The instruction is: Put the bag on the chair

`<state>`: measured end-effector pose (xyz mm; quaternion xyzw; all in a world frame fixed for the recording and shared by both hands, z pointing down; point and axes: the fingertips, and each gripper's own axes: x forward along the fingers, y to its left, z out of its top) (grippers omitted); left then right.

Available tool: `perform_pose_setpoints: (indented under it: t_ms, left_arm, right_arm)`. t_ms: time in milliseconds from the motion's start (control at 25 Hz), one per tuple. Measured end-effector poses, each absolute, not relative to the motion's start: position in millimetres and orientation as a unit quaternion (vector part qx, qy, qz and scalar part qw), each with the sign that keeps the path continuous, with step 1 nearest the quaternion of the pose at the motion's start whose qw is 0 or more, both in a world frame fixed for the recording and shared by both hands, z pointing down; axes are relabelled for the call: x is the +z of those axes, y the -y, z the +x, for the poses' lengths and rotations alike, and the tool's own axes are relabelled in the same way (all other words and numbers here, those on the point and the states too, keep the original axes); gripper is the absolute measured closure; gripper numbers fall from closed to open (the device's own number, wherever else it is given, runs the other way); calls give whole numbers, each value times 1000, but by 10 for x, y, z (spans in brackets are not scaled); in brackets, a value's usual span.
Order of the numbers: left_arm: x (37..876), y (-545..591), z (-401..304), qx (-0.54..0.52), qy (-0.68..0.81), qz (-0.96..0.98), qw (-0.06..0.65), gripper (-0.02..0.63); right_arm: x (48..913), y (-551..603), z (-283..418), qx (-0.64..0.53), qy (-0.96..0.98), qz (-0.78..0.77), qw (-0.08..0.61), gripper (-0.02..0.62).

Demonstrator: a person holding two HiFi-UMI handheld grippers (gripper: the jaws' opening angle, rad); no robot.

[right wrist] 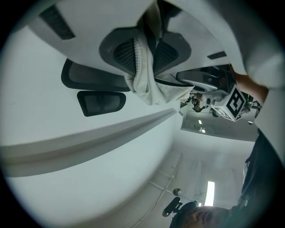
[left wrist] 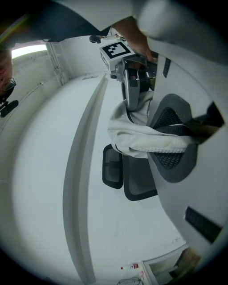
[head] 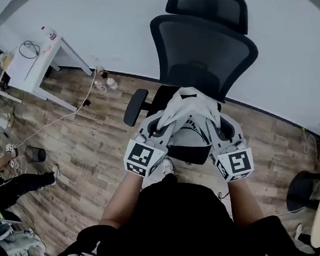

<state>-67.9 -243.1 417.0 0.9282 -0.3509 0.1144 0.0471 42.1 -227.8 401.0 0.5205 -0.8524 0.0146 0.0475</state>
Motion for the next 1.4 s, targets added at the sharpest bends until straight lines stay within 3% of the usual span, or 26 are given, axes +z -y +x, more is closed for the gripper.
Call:
perform_pose_setpoints:
  t_ms: [640, 1400]
  left_arm:
    - [4815, 3610, -585, 157, 271, 947, 75, 535]
    - [6080, 4430, -128, 245, 283, 919, 127, 527]
  right_arm:
    - [4637, 3315, 485, 62, 812, 572, 103, 503]
    - [5893, 4089, 928, 158, 808, 531, 202, 483]
